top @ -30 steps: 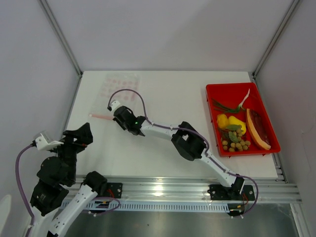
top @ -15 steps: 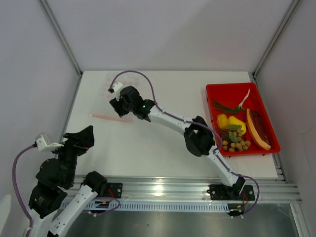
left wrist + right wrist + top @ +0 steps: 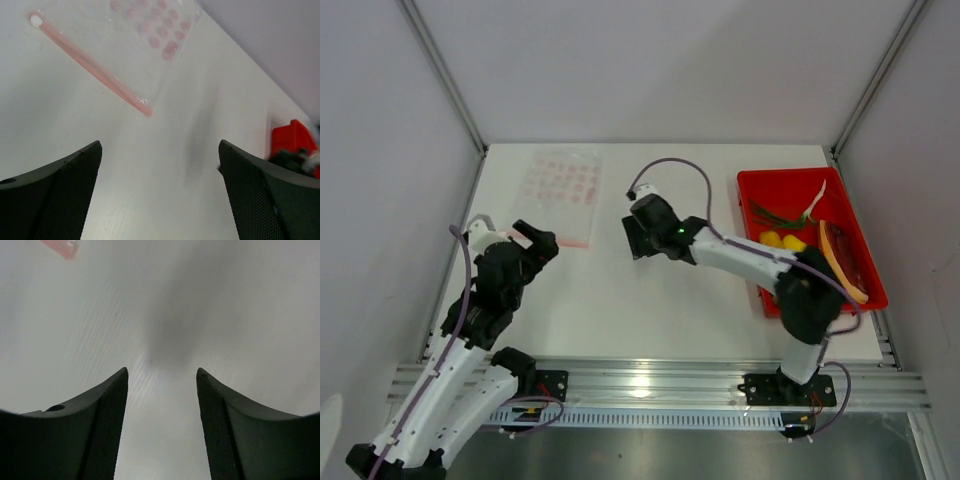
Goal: Place the food in the zip-top bag and seal the zipper
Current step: Pick up the zipper food storage bag at the center of the board.
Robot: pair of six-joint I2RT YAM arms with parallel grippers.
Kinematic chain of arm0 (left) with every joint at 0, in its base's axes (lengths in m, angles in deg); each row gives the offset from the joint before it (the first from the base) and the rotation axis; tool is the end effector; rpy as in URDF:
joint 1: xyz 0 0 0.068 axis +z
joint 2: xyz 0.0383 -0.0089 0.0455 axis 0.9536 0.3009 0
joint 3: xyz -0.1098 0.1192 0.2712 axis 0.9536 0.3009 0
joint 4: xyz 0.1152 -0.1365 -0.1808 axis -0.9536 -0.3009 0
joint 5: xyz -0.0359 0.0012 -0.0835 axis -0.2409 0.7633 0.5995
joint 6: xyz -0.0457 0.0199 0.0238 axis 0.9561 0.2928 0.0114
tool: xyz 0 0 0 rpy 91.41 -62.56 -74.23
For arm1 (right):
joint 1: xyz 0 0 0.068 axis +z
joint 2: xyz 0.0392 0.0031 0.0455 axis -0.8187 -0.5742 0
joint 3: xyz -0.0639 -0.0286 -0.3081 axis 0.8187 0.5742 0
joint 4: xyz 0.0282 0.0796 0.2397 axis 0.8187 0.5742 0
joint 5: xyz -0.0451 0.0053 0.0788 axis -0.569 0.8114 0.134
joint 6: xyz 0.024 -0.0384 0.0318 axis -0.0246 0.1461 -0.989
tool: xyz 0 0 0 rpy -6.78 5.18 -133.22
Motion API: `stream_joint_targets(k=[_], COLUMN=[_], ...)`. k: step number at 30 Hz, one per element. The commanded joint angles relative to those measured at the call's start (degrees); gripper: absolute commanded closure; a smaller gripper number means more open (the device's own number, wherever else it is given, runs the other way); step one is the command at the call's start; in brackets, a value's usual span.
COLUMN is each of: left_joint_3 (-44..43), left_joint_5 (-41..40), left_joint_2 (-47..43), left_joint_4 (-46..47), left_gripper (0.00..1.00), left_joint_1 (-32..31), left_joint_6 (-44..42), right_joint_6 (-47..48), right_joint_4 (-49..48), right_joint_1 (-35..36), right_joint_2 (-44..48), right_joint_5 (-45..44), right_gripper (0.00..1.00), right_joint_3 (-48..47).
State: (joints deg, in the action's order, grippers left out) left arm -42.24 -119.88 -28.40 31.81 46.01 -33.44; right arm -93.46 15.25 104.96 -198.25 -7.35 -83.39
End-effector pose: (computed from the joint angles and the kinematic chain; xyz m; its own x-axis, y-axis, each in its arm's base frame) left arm 0.0837 -0.0203 0.3340 -0.2273 -0.5912 -0.7738 -0.2934 0.7993 -0.5245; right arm 0.2893 0.3338 0.2634 -0.6401 -0.3484 -0.6847 -0.5153 0.8558 0.0462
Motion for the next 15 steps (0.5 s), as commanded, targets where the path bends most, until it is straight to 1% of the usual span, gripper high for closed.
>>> stream_joint_targets(k=[1, 2, 3, 4, 5, 6, 7, 9, 10, 12, 13, 15], left_joint_3=[3.66, 4.20, 4.21, 3.51, 3.85, 4.20, 6.03, 9.28, 9.30, 13.06, 14.13, 15.89], left_joint_5=[13.71, 16.26, 18.98, 19.44, 19.80, 21.28, 21.90, 24.00, 25.24, 27.35, 29.45, 29.30], left_joint_2=[2.30, 3.80, 5.55, 7.31, 10.37, 11.45, 12.33, 15.40, 15.41, 17.95, 18.83, 21.73], left_joint_4=[12.17, 13.58, 13.76, 13.24, 13.85, 15.42, 17.00, 21.40, 23.59, 30.51, 32.55, 35.03], left_gripper=[0.00, 0.01, 0.00, 0.01, 0.00, 0.01, 0.01, 0.05, 0.05, 0.07, 0.08, 0.08], left_joint_1=[9.23, 11.69, 15.02, 16.10, 17.85, 18.65, 19.35, 21.90, 22.69, 25.15, 25.94, 26.48], left_joint_6=[5.91, 8.02, 8.30, 8.82, 9.79, 9.88, 10.84, 13.30, 13.92, 16.29, 18.39, 20.42], right_joint_6=[-4.64, -5.08, -5.43, -5.52, -5.78, -6.05, -6.31, -6.57, -6.66, -6.66, -6.84, -7.02], right_joint_4=[-0.19, 0.68, 1.04, 1.39, 1.65, 1.92, 2.44, 3.23, 3.59, 4.46, 5.60, 6.92], right_joint_1=[-0.16, -0.86, -0.87, -0.95, -1.04, -0.96, -1.04, -1.04, -1.04, -1.04, -1.04, -1.04], right_joint_2=[18.75, 21.91, 28.12, 31.14, 33.79, 36.34, 40.71, 45.65, 46.98, 49.18, 50.85, 52.17], right_joint_5=[-4.82, -4.55, -4.90, -4.99, -4.90, -4.82, -3.77, -2.80, -2.53, -2.09, -2.09, -2.27], right_gripper=[0.41, 0.41, 0.41, 0.41, 0.41, 0.41, 0.41, 0.41, 0.41, 0.42, 0.42, 0.42], right_joint_3=[8.29, 10.25, 12.27, 15.51, 16.85, 18.08, 19.05, 21.86, 21.87, 23.01, 23.28, 23.45])
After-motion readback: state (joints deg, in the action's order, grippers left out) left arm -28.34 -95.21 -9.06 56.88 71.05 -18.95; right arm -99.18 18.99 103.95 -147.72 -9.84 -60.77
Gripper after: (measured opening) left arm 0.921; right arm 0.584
